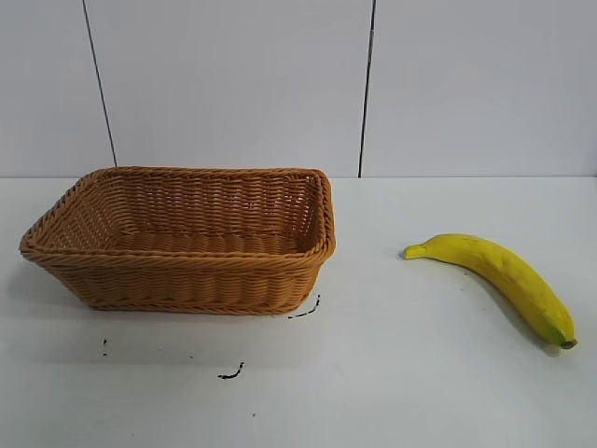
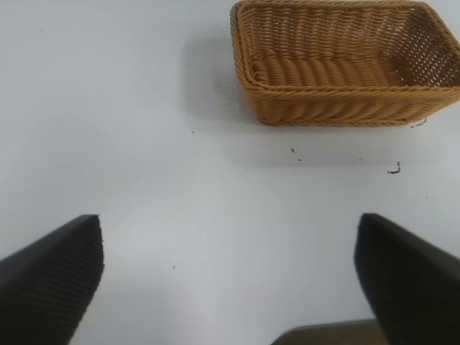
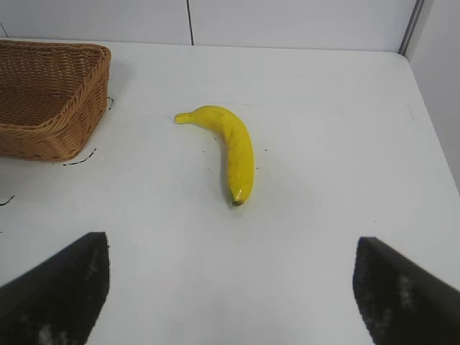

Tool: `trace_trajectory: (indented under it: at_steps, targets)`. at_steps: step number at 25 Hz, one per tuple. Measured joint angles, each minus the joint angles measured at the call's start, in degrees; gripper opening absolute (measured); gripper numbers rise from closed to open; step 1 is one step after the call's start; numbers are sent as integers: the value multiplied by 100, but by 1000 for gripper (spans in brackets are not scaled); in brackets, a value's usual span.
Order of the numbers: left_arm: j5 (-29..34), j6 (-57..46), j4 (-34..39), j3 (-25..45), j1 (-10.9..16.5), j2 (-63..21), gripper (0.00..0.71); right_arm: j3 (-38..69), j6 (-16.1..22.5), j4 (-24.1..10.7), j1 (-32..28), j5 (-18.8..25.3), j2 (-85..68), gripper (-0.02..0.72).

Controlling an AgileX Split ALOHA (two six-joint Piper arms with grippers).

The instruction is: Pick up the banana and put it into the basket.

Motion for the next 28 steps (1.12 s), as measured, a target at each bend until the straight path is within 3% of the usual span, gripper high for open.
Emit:
trace_trajectory:
  at_steps: [8, 17, 28]
  targets:
    - [0, 0, 0, 0, 0, 0, 690, -349, 0, -24, 0, -31, 739, 638]
    - [0, 0, 0, 0, 0, 0, 690, -1922, -6, -66, 0, -115, 3883, 638]
    - [0, 0, -5, 0, 0, 0, 690, -3788, -838, -66, 0, 472, 7636, 638]
